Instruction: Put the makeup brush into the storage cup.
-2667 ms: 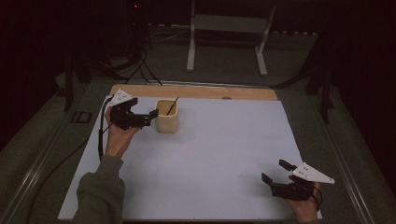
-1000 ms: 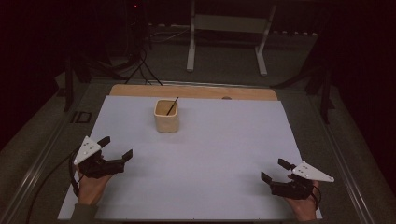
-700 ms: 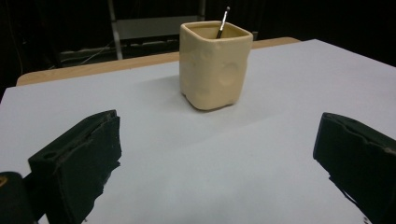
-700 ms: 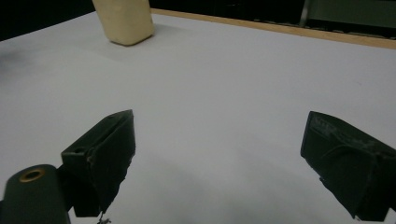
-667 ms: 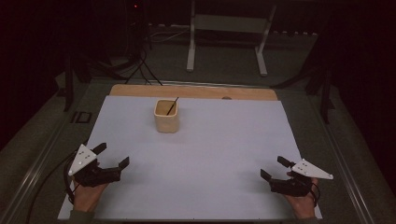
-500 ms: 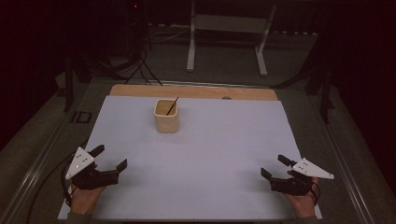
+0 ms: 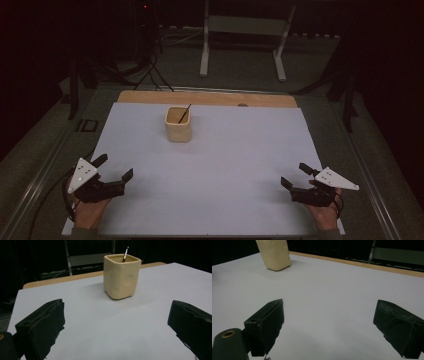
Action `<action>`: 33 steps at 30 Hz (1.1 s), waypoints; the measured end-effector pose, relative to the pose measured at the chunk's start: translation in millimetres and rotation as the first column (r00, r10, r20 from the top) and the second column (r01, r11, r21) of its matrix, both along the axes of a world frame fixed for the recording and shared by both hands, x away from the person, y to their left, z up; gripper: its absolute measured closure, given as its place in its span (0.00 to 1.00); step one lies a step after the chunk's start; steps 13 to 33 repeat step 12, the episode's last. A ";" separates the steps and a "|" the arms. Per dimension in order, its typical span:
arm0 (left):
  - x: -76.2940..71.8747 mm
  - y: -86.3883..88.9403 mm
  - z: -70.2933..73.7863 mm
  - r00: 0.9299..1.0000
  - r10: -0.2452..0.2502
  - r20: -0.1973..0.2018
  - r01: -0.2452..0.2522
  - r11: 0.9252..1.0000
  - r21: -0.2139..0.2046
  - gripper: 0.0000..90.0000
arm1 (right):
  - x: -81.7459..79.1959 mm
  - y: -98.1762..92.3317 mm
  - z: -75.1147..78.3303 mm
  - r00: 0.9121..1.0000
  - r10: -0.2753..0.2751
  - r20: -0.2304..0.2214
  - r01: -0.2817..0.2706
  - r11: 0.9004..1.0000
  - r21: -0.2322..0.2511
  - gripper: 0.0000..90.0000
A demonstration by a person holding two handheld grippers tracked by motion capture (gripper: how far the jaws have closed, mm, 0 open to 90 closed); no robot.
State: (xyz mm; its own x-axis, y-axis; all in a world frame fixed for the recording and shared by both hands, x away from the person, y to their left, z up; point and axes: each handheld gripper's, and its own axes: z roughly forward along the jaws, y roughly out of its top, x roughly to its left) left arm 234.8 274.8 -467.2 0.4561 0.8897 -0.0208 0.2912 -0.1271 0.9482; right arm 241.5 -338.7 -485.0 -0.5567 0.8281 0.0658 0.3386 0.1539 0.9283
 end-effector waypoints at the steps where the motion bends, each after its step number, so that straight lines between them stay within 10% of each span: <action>1: 0.2 0.4 -0.1 1.000 0.002 0.000 -0.002 1.000 0.001 0.02 | -0.4 -0.5 -0.1 1.000 -0.001 0.003 0.001 1.000 0.000 0.11; 33: 2.7 1.7 -2.5 1.000 0.015 0.001 -0.015 1.000 0.007 0.02 | -3.8 -2.5 -1.0 1.000 -0.004 0.013 0.004 1.000 0.006 0.11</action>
